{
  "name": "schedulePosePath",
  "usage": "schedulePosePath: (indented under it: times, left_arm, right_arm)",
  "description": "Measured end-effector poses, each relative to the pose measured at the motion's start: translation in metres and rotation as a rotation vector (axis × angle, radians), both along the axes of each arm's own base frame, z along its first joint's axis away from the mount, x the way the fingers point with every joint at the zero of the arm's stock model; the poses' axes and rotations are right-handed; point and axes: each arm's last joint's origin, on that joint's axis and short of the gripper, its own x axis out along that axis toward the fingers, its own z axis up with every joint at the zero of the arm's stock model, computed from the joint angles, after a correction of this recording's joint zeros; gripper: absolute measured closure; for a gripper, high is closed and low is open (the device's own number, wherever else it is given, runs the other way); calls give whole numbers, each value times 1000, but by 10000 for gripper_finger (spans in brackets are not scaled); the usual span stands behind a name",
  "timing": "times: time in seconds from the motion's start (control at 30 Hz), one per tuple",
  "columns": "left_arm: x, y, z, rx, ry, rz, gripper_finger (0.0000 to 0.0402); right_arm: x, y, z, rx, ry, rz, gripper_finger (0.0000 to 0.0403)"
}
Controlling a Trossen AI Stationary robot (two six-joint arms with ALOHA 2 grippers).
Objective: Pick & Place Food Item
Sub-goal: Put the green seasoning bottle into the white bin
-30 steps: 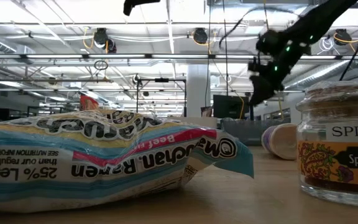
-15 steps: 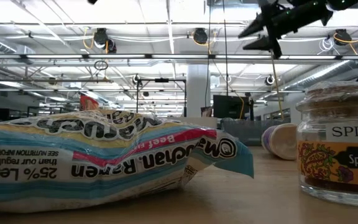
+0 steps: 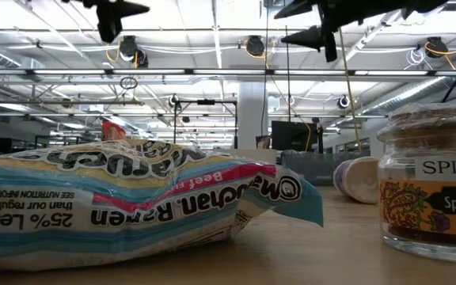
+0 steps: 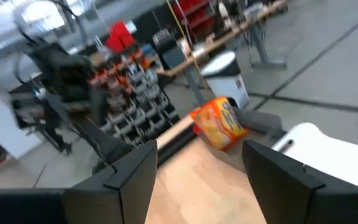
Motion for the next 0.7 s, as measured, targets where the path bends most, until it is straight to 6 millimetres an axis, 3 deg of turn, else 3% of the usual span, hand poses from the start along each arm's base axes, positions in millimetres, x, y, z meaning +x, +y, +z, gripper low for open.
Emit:
schedulePosePath:
  times: [0.1, 0.37, 0.53, 0.7]
  left_arm:
    - [4, -7, -17, -45, 11, -41, 234]
    - [8, -16, -24, -51, -22, -103, 234]
    - [8, -16, -23, -47, -29, -103, 234]
    - [8, -15, -22, -45, -45, -102, 234]
  right_arm:
    - [1, 28, -10, -3, 22, -19, 178]
    - [-14, 93, -26, -45, 149, -82, 192]
    - [-27, 116, -39, 11, 211, -46, 204]
    - [-39, 125, -54, 80, 309, -22, 218]
